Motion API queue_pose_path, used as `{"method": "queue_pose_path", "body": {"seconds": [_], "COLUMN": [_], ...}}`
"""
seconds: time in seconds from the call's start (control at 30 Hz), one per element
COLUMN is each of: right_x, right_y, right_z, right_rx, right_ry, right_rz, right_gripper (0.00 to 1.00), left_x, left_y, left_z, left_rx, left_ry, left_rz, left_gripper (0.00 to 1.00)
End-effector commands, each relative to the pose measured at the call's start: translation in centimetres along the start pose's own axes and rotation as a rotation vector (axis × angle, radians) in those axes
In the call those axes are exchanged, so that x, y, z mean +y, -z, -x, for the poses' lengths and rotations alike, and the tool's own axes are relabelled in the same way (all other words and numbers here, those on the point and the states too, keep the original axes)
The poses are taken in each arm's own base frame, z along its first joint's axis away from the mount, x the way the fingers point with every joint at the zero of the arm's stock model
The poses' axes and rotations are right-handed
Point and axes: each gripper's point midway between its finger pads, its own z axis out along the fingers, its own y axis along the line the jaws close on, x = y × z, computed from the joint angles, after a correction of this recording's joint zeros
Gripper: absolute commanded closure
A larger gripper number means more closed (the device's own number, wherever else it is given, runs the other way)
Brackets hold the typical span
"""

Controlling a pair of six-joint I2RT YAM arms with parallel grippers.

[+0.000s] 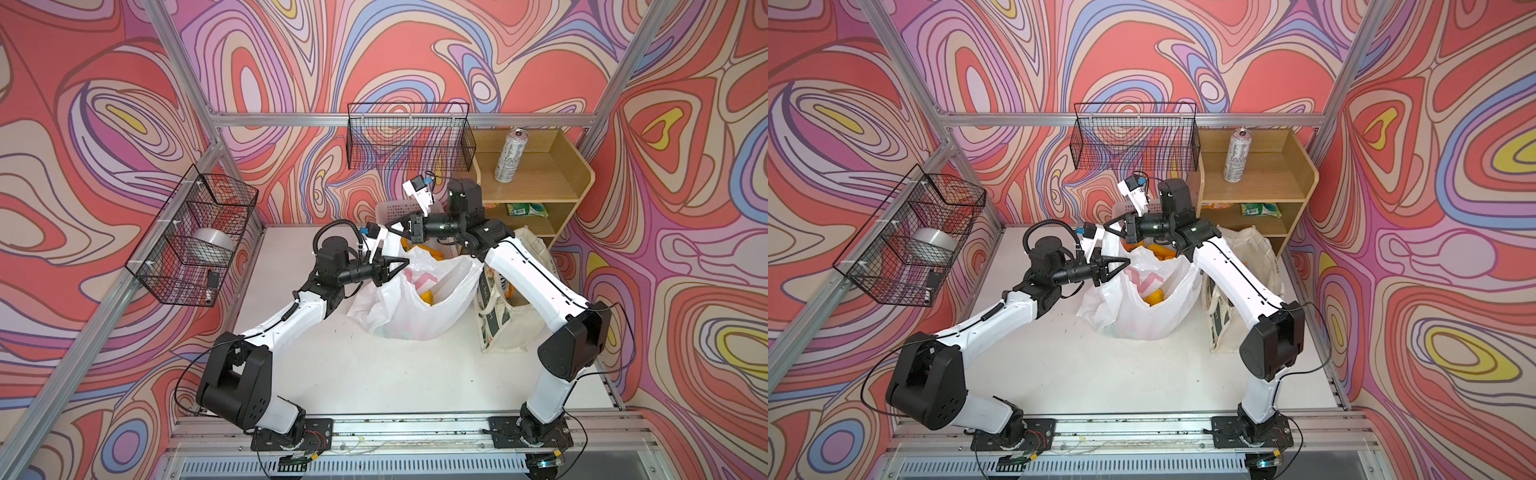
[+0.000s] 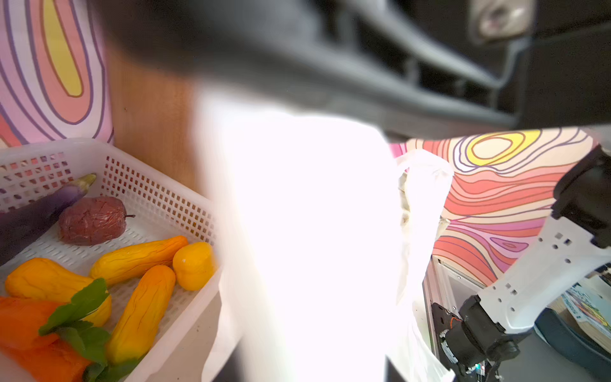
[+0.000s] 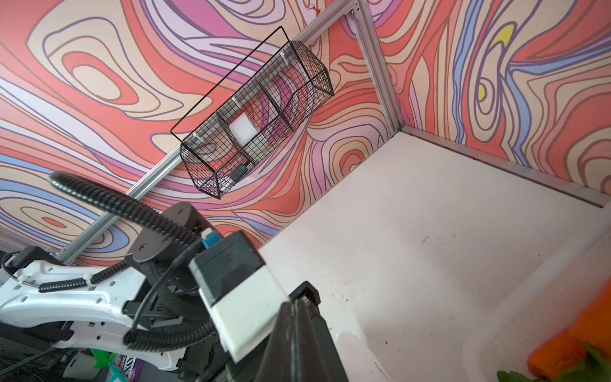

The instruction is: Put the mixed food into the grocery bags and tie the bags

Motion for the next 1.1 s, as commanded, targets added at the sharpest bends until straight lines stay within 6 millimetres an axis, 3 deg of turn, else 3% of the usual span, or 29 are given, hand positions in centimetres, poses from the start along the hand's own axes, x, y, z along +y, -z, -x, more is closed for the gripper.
{"method": "queue_pose_path", "body": {"seconds": [0.0, 0.1, 0.17, 0.23, 0.27, 0.3, 0.37, 0.4, 0.5, 0.6, 0.67, 0.77, 0.93, 1.07], "right_x": [2.9, 2.9, 2.9, 2.8, 2.8, 2.6, 2.4, 2.0, 0.4, -0.9, -1.1, -1.1, -1.0, -1.5], "right_y": [1.2, 1.3, 1.4, 1.3, 1.3, 1.3, 1.8, 2.4, 5.2, 9.8, 13.2, 16.8, 18.7, 18.7], "right_z": [1.4, 1.5, 1.5, 1.4, 1.4, 1.3, 1.4, 1.6, 2.2, 2.2, 1.5, -0.5, -4.4, -6.6], "right_rx": [-0.04, -0.048, -0.049, -0.047, -0.044, -0.042, -0.047, -0.055, -0.084, -0.143, -0.17, -0.154, -0.081, -0.036], "right_ry": [0.062, 0.063, 0.061, 0.056, 0.053, 0.048, 0.046, 0.043, 0.008, -0.027, -0.046, -0.072, -0.116, -0.154], "right_rz": [0.051, 0.049, 0.048, 0.046, 0.046, 0.039, -0.006, -0.049, -0.273, -0.522, -0.668, -0.816, -0.869, -0.873], "right_gripper": [1.0, 1.0, 1.0, 1.0, 1.0, 0.92, 0.57, 0.49, 0.39, 0.32, 0.26, 0.23, 0.23, 0.24], "left_x": [1.1, 1.5, 1.7, 1.7, 1.7, 1.8, 1.8, 1.9, 2.3, 3.3, 4.1, 4.7, 3.9, 3.9], "left_y": [-0.4, -0.5, -0.4, -0.3, -0.3, -0.2, -0.1, 0.0, 0.5, 1.3, 2.0, 2.8, 2.7, 2.3], "left_z": [-1.2, -1.7, -1.8, -1.7, -1.6, -1.5, -1.4, -1.4, -1.3, -1.5, -1.6, -1.6, -1.8, -2.2], "left_rx": [0.012, 0.017, 0.008, -0.005, -0.008, -0.01, -0.01, -0.009, -0.016, -0.015, -0.016, -0.018, 0.0, 0.015], "left_ry": [0.05, 0.064, 0.07, 0.066, 0.064, 0.066, 0.068, 0.072, 0.081, 0.093, 0.093, 0.086, 0.052, 0.063], "left_rz": [0.023, 0.027, 0.036, 0.046, 0.051, 0.057, 0.069, 0.079, 0.131, 0.223, 0.296, 0.36, 0.321, 0.3], "left_gripper": [0.68, 0.78, 0.8, 0.97, 1.0, 1.0, 1.0, 1.0, 1.0, 1.0, 1.0, 1.0, 1.0, 1.0]}}
